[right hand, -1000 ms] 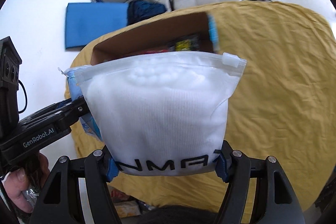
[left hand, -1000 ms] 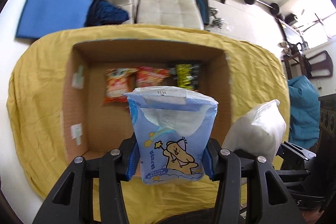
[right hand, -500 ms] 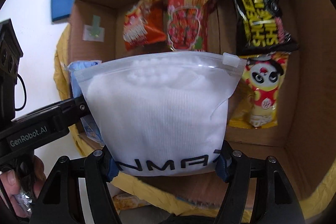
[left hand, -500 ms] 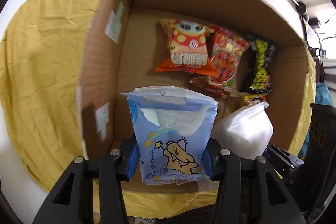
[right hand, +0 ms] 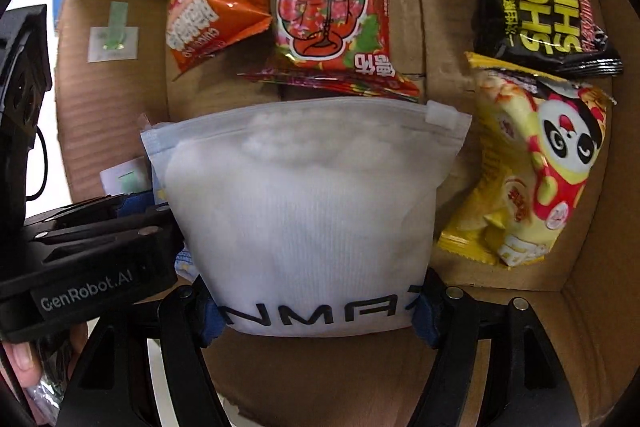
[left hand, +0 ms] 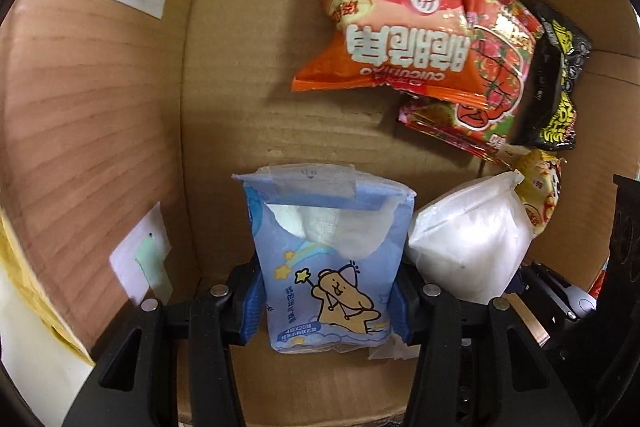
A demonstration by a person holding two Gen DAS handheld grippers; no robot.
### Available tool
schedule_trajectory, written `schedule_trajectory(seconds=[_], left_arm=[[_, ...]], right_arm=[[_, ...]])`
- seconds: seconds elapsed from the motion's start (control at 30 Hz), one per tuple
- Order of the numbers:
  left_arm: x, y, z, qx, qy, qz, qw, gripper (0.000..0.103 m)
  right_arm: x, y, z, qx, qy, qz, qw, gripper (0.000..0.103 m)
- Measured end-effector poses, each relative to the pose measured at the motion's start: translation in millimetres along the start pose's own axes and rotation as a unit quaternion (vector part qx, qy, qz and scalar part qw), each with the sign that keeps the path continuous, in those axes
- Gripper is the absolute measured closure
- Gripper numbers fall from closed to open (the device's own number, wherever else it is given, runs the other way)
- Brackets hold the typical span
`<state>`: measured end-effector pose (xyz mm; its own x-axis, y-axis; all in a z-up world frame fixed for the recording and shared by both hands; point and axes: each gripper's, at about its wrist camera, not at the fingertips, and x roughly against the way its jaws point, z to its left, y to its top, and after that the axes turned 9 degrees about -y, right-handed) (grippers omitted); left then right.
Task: Organize soft objects
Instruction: 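Lower both packs into the box and open both tools to release them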
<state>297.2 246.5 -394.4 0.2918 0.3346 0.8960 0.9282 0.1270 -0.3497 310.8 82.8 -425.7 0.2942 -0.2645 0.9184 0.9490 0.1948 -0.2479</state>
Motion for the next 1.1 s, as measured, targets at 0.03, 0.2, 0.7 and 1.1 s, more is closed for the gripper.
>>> schedule_trajectory(seconds=[0.03,0.2,0.7,1.1], left_arm=[[-1.2,1.1,0.1,0.001,-0.002,0.002,1.0,0.054],[-7.1,4.8,3.7,0.012,-0.008,0.012,0.9998,0.049],[0.6,-22.5,-12.5,0.003,0.0,0.011,0.9999,0.04],[47.2,-74.5,-42.5,-0.029,0.033,-0.092,0.9948,0.038]], right_arm=[[-3.9,1.3,0.3,0.0,-0.001,0.002,1.0,0.027],[-17.1,15.0,11.9,0.002,-0.012,0.015,1.0,0.025],[8.3,20.1,18.9,0.033,-0.045,0.011,0.998,0.019],[65.3,-5.0,2.5,0.042,-0.106,-0.069,0.991,0.017]])
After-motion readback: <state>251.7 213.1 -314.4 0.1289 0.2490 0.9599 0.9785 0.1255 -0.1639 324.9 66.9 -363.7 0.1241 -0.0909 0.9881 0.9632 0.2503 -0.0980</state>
